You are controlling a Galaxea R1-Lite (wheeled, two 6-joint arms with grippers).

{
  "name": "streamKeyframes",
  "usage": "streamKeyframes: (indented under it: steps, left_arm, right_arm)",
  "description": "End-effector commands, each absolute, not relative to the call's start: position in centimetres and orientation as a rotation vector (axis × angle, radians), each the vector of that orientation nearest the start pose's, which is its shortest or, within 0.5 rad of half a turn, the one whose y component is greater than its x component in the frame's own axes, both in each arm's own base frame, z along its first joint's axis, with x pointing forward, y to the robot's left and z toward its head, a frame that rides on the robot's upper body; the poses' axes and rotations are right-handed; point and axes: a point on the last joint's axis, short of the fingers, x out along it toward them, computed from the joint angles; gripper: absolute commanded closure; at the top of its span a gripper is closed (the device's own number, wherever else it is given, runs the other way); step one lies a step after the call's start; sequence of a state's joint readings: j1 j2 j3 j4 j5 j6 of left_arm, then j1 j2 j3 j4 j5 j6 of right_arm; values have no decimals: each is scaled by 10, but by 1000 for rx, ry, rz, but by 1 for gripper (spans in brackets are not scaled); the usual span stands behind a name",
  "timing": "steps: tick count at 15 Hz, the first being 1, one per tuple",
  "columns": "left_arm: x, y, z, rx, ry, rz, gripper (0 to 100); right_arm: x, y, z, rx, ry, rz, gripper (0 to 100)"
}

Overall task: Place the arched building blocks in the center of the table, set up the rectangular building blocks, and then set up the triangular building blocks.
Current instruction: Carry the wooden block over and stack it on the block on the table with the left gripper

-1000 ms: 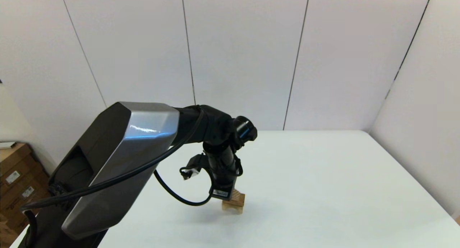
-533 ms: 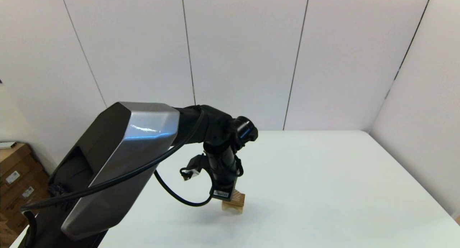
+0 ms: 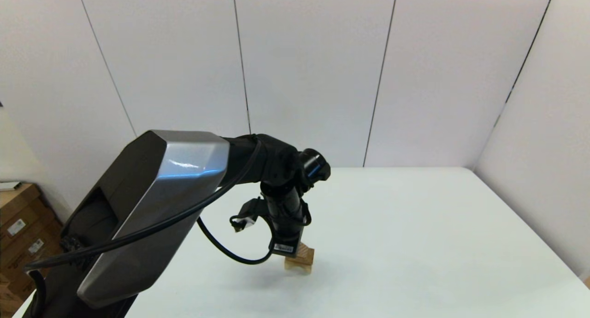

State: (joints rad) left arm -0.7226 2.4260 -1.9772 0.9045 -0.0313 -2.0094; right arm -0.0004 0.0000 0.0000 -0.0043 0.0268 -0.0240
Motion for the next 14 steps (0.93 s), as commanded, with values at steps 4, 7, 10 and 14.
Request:
streamKeyframes:
  steps: [4,7,10,14]
  left_arm:
    - [327,-291,90,-1152,1240,819,100]
    - [326,-291,95,-1158,1238,808,100]
    - [324,-293,95,-1154,1241,801,100]
    - [323,-295,95,-1153,1243,795,100]
  right_arm:
    - [-23,1,76,-25,-6,28,0]
    - [-23,1,75,-25,-5,28,0]
    - [-23,1,76,-25,-6,28,0]
    - [-23,1,76,-25,-6,28,0]
